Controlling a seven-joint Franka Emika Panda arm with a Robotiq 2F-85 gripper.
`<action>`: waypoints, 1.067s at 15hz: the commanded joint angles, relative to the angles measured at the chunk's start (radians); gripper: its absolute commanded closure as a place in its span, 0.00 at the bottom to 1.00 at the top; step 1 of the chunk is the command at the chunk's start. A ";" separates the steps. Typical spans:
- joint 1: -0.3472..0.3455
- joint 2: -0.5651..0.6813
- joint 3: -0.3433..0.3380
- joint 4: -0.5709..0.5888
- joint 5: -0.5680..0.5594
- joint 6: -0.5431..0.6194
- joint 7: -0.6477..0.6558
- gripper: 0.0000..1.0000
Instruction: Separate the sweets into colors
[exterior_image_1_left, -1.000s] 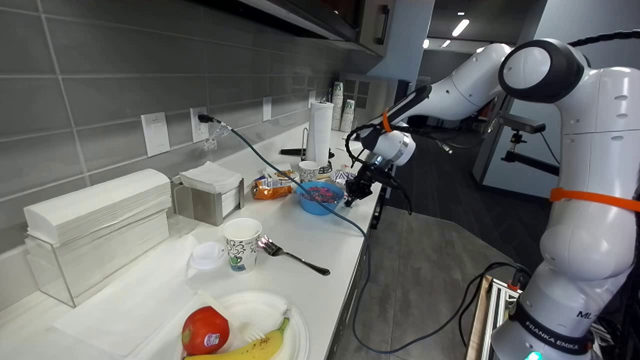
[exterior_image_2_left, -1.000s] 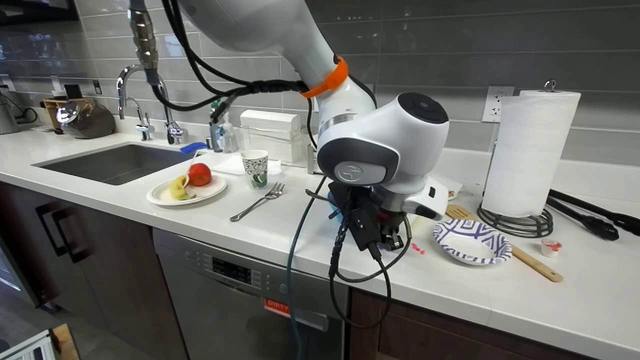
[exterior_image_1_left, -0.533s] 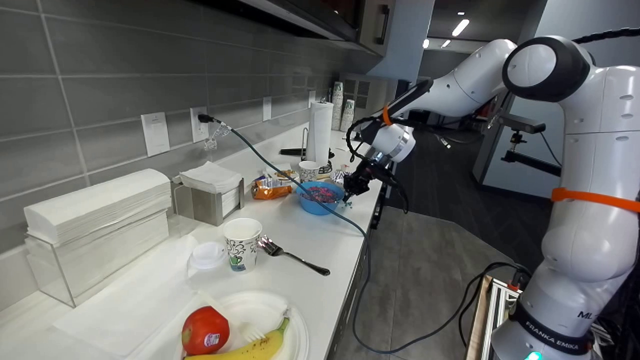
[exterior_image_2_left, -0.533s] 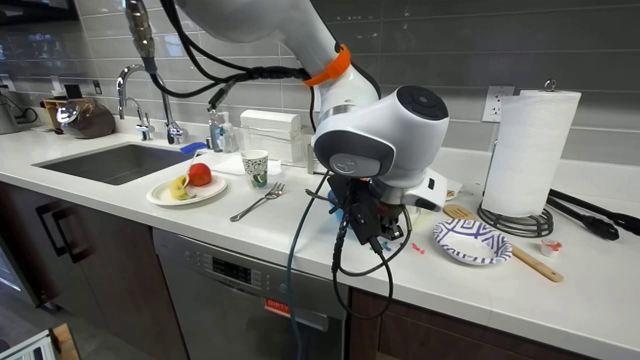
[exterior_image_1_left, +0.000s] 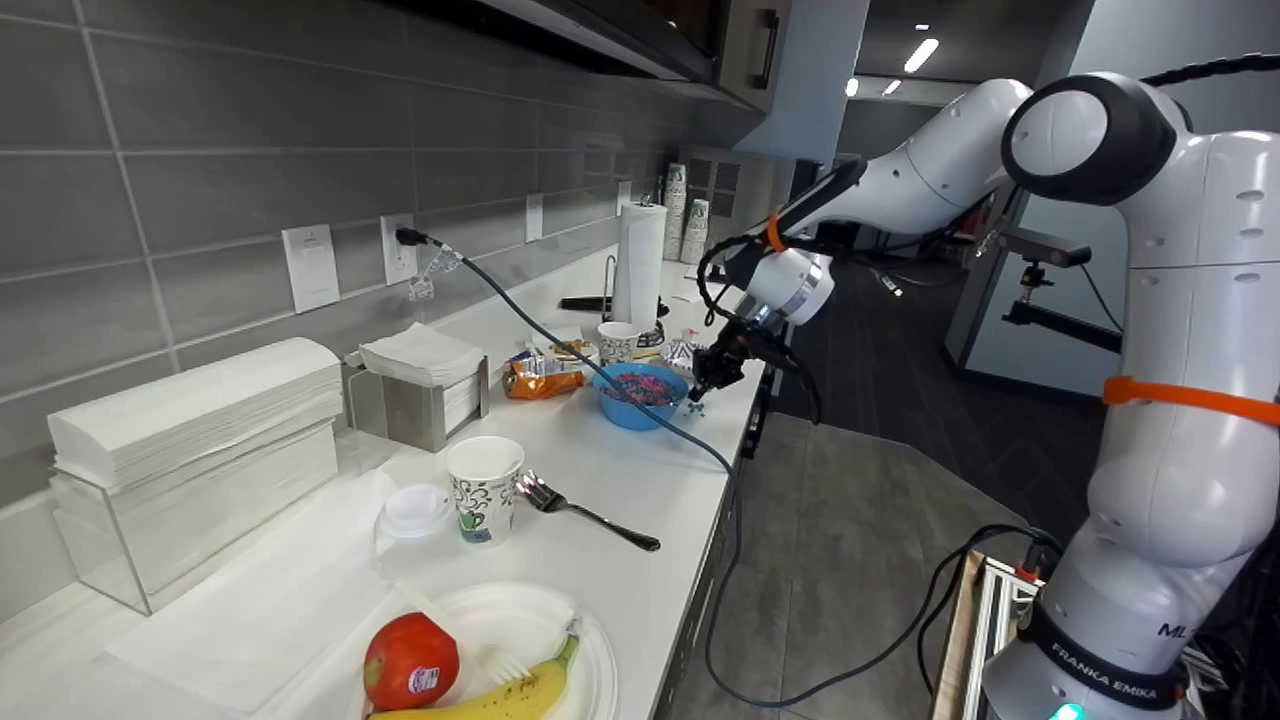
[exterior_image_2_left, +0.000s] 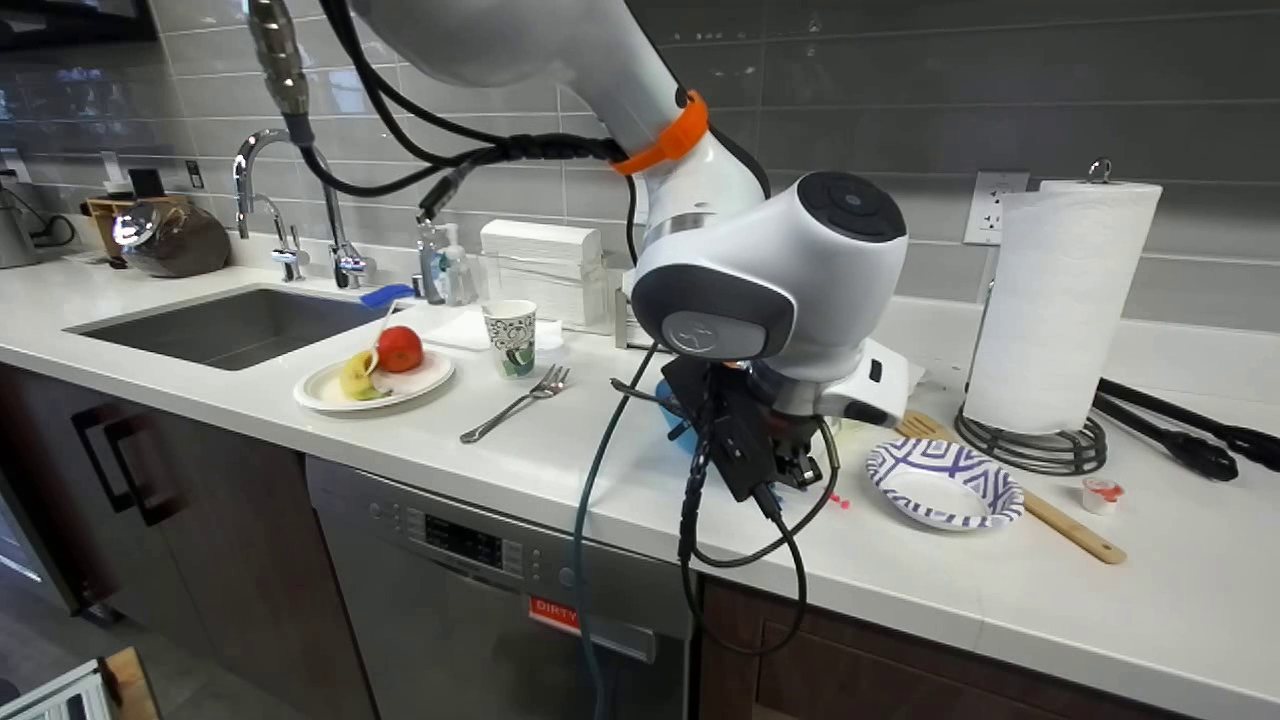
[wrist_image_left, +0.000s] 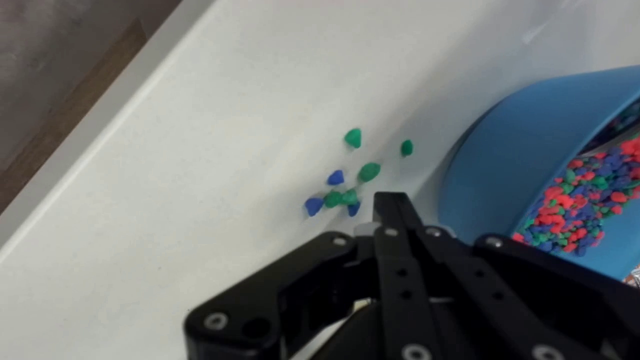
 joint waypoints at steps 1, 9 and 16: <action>0.030 0.007 -0.024 -0.011 0.021 0.060 -0.033 1.00; 0.041 0.024 -0.037 -0.023 -0.007 0.117 0.002 1.00; 0.035 0.031 -0.028 -0.019 0.006 0.108 -0.019 1.00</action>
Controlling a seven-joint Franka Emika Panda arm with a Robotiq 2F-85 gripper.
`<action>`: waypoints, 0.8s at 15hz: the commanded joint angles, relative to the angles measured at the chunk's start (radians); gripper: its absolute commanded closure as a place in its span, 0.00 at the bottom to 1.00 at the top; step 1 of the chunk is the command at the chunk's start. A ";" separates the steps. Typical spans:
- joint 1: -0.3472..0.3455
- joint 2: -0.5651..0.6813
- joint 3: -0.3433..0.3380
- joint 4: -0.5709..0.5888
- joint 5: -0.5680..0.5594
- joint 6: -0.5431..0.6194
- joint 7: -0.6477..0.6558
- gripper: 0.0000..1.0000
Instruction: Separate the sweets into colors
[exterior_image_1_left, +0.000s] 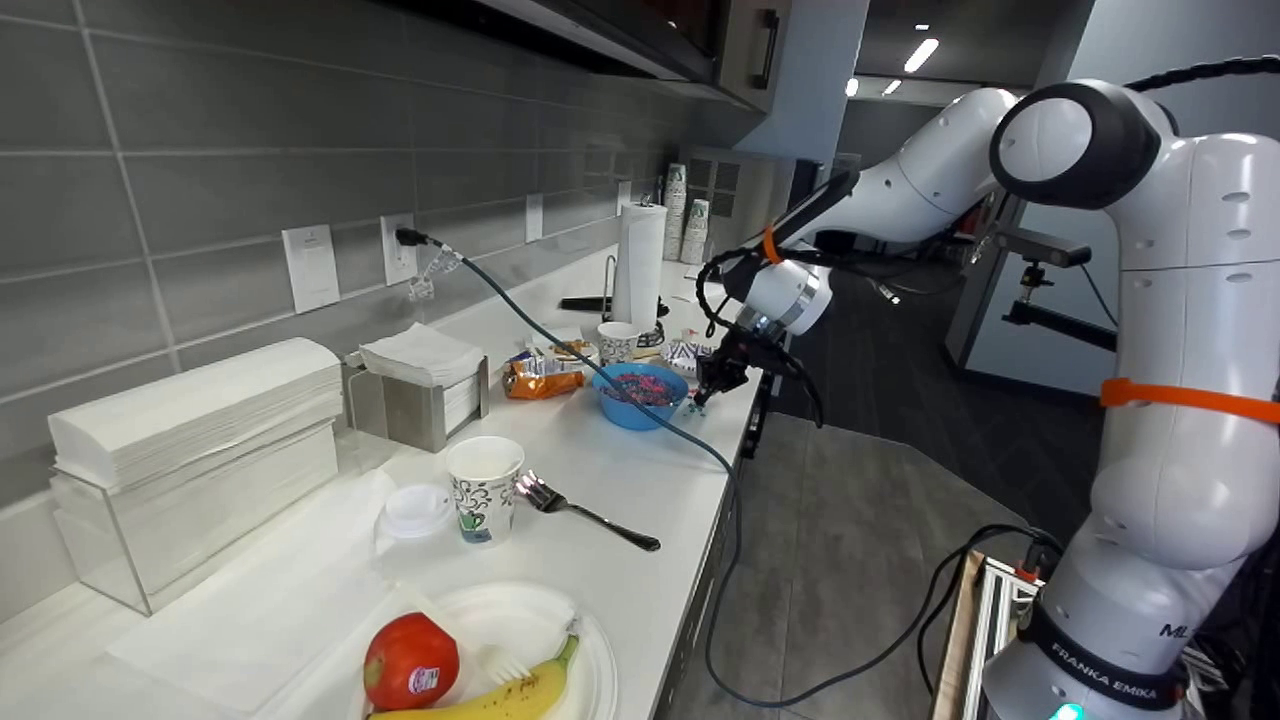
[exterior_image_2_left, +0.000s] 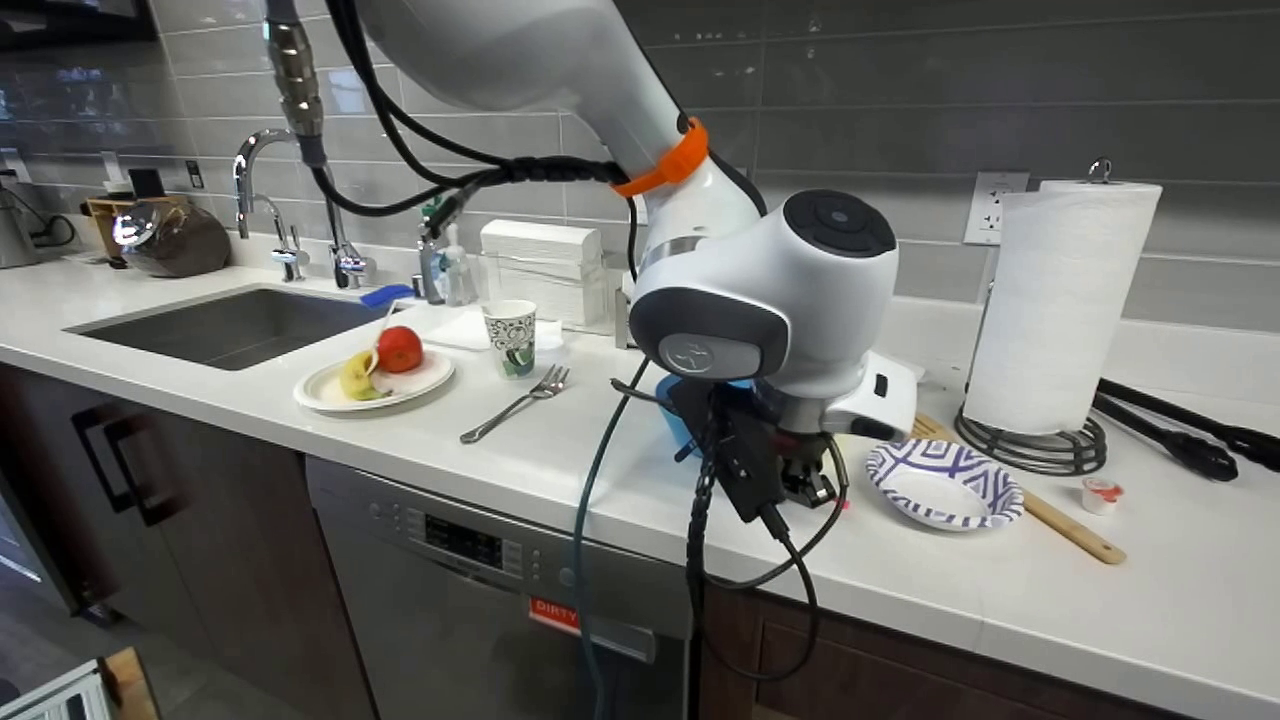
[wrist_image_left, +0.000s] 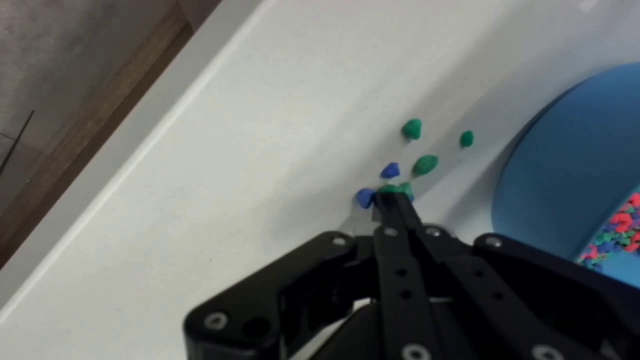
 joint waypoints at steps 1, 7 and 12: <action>0.010 0.005 0.000 -0.009 0.010 0.020 -0.018 1.00; 0.011 0.007 0.005 -0.008 0.015 0.013 -0.026 1.00; 0.012 0.000 0.010 -0.014 0.009 -0.015 -0.038 1.00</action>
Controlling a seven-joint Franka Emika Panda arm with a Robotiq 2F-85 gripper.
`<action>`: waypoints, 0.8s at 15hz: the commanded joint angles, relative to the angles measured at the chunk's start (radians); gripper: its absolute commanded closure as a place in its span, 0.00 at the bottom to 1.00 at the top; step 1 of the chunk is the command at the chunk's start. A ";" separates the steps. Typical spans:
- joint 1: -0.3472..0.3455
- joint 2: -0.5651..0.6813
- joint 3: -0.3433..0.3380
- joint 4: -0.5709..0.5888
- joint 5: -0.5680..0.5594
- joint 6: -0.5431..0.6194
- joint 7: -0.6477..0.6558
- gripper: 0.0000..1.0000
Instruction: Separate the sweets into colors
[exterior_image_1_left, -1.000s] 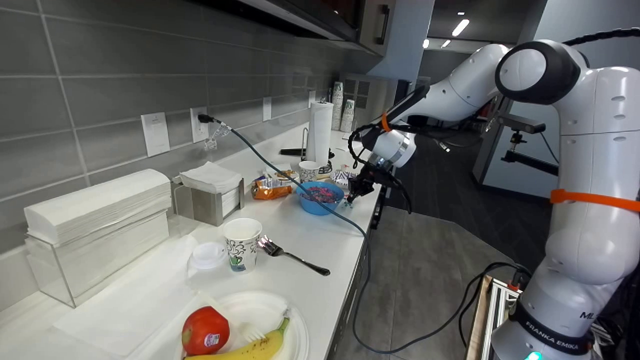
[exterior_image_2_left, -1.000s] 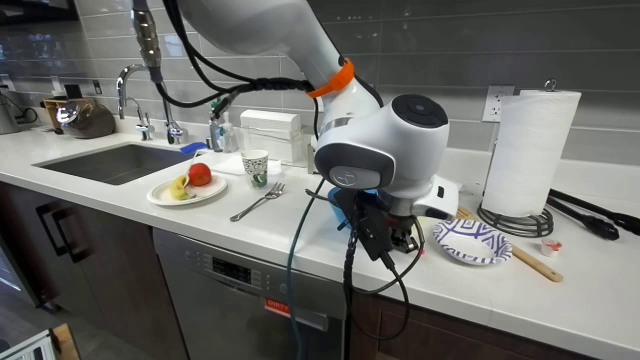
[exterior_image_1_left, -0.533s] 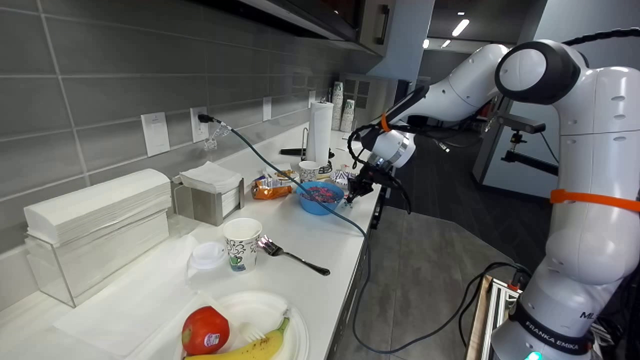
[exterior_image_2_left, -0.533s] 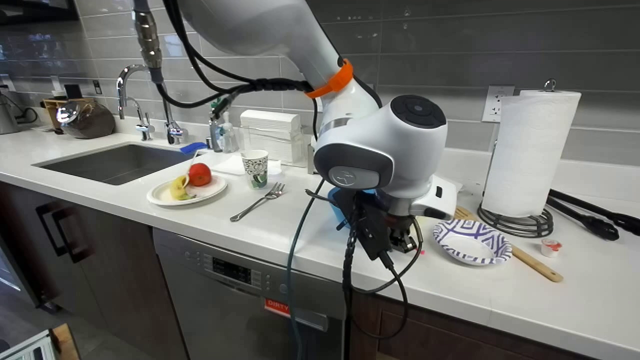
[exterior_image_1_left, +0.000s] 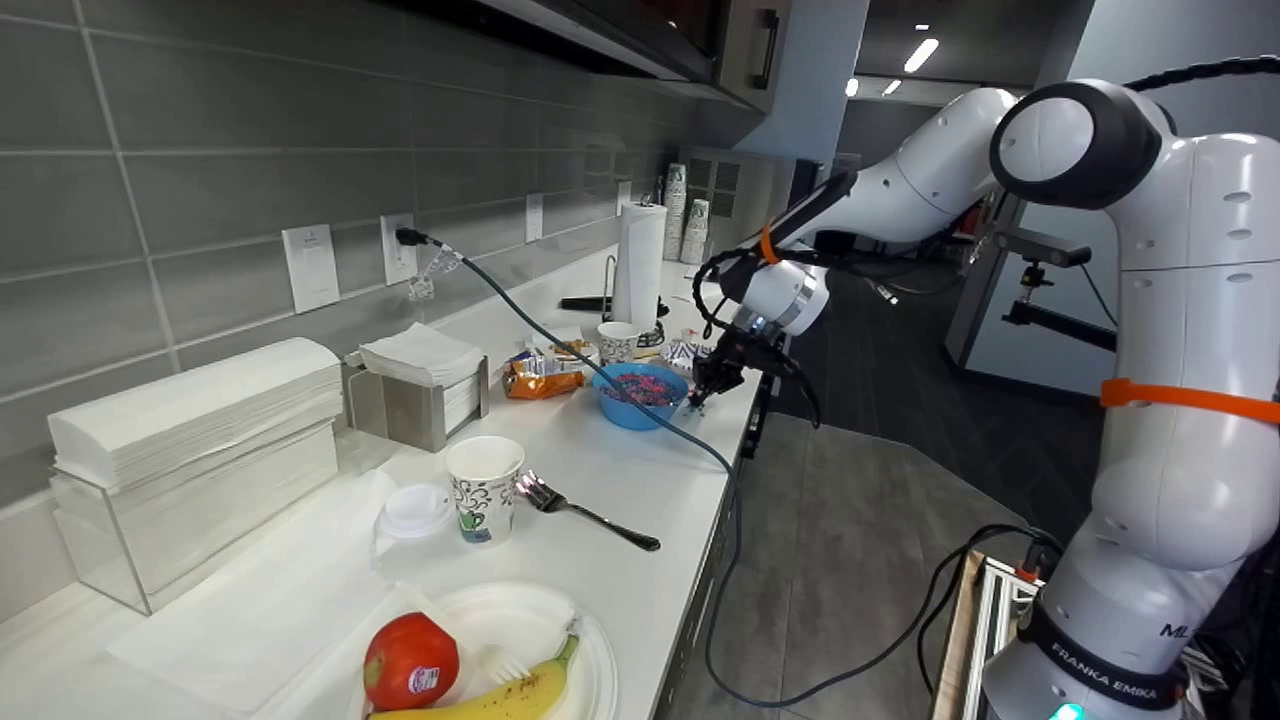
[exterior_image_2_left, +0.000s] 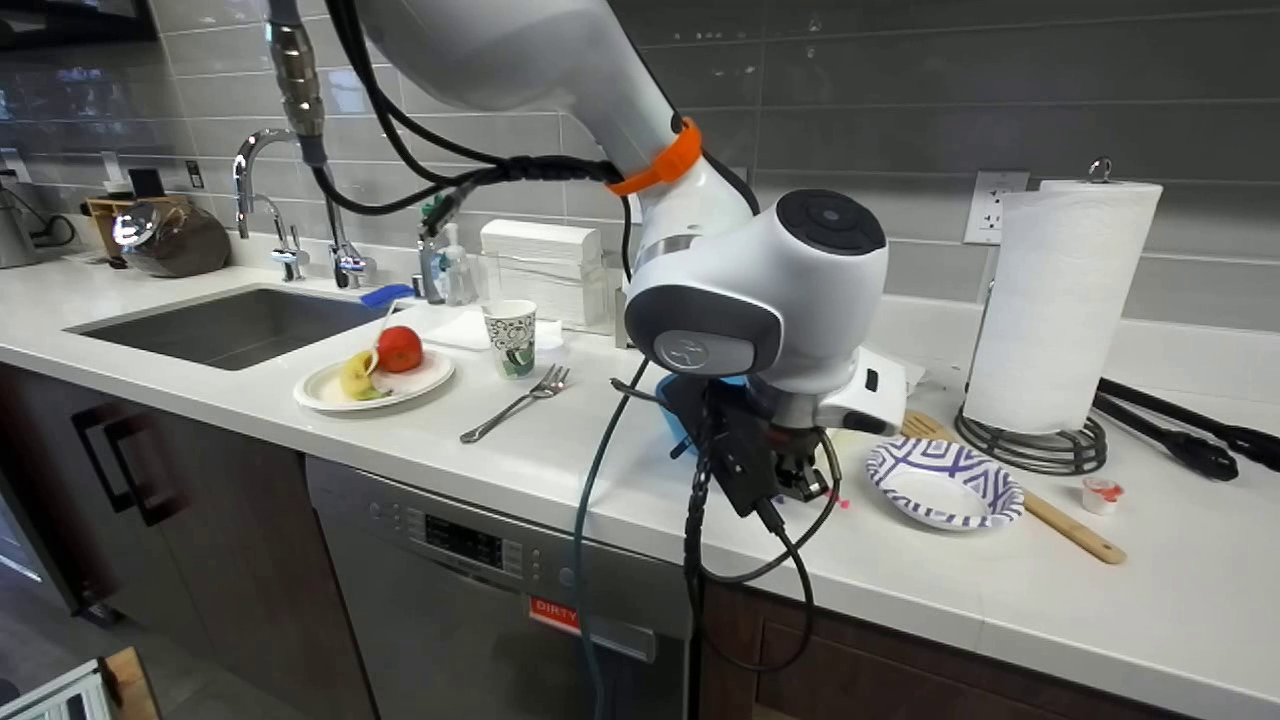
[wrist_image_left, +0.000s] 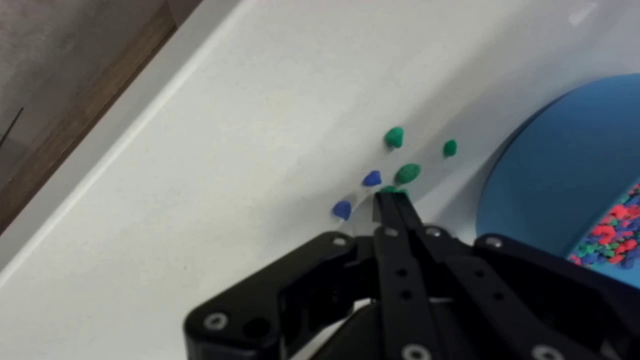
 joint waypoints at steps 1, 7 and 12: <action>0.003 -0.001 0.005 -0.014 0.011 -0.017 -0.029 1.00; 0.005 -0.010 0.007 -0.015 0.017 -0.023 -0.030 1.00; 0.002 -0.017 -0.007 -0.006 0.020 -0.008 -0.008 1.00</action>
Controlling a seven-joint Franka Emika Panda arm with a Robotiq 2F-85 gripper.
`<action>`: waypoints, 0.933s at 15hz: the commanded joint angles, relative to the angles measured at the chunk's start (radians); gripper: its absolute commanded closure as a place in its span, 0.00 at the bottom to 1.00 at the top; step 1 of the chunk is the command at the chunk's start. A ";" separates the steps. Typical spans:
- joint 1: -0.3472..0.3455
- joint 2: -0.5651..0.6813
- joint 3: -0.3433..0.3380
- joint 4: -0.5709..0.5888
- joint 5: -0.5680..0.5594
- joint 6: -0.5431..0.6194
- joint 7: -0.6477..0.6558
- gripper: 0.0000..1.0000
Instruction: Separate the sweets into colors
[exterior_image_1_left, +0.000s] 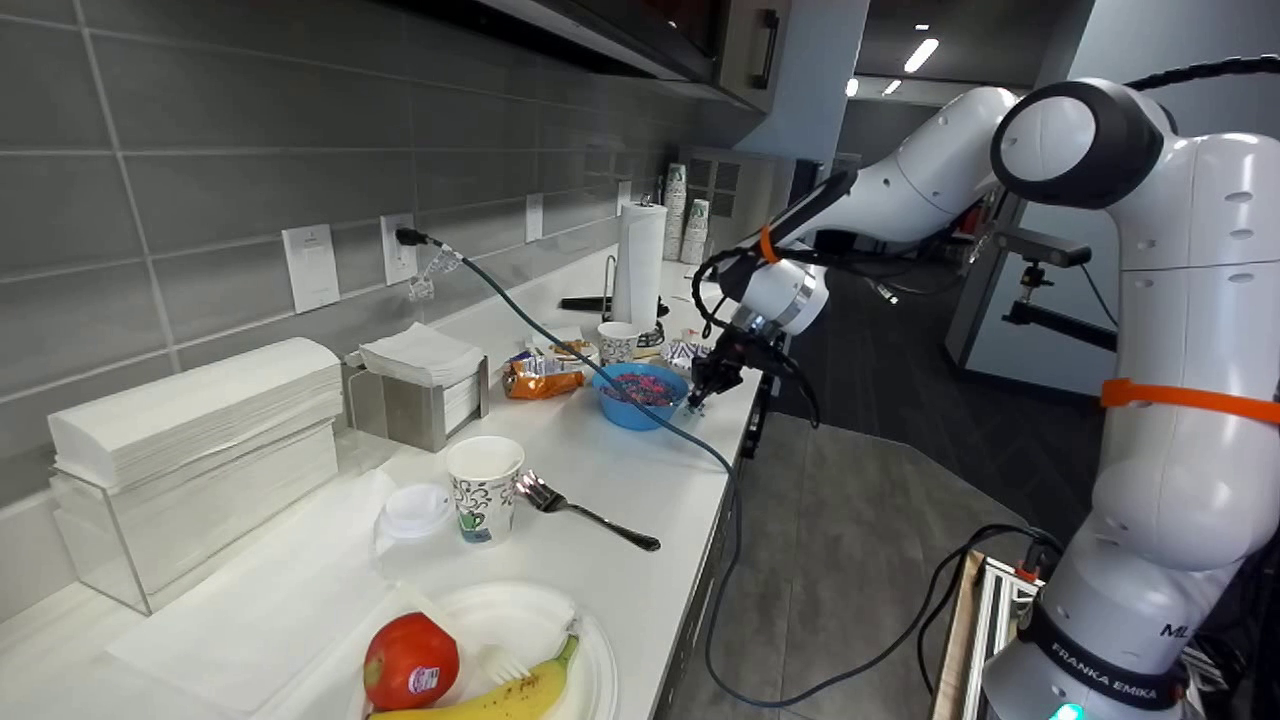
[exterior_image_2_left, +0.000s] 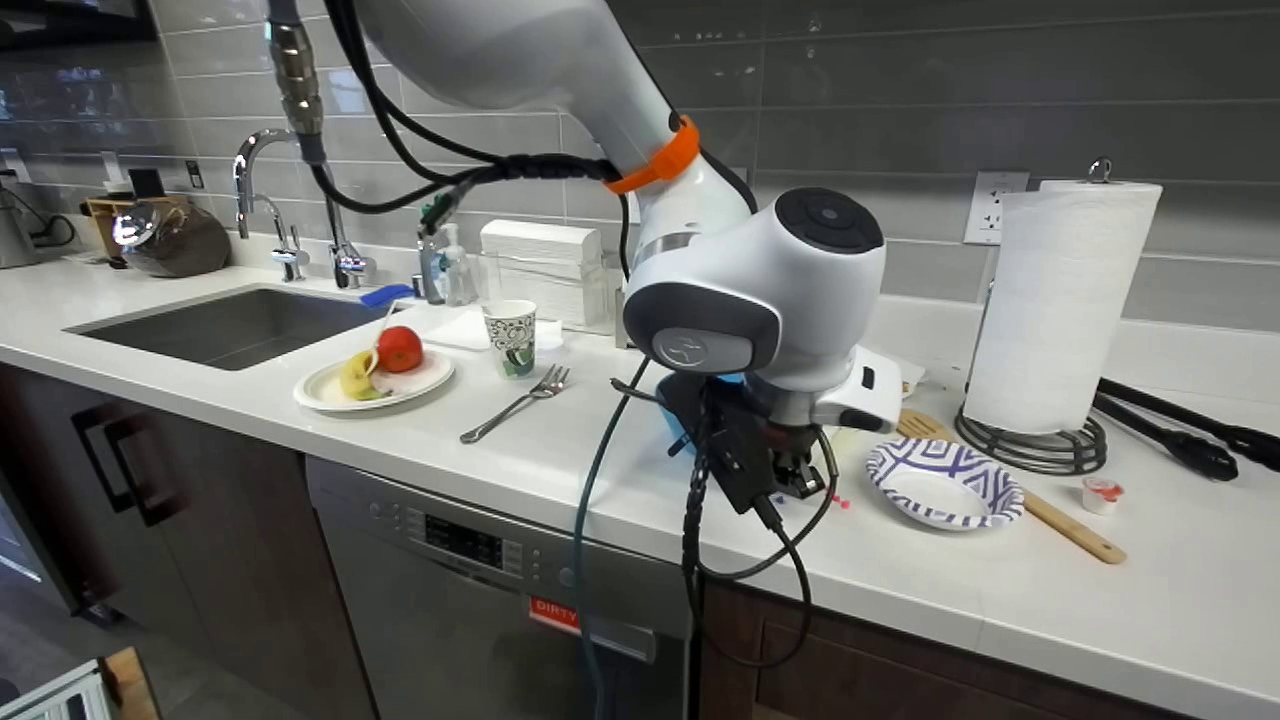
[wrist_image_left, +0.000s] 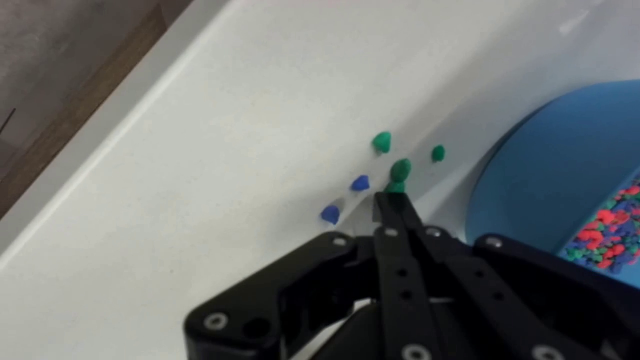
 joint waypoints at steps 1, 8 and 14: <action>-0.002 -0.014 -0.009 -0.005 0.023 0.004 -0.007 1.00; -0.004 -0.001 0.000 0.004 0.051 0.014 -0.028 1.00; -0.015 0.011 0.018 0.011 0.099 0.025 -0.054 1.00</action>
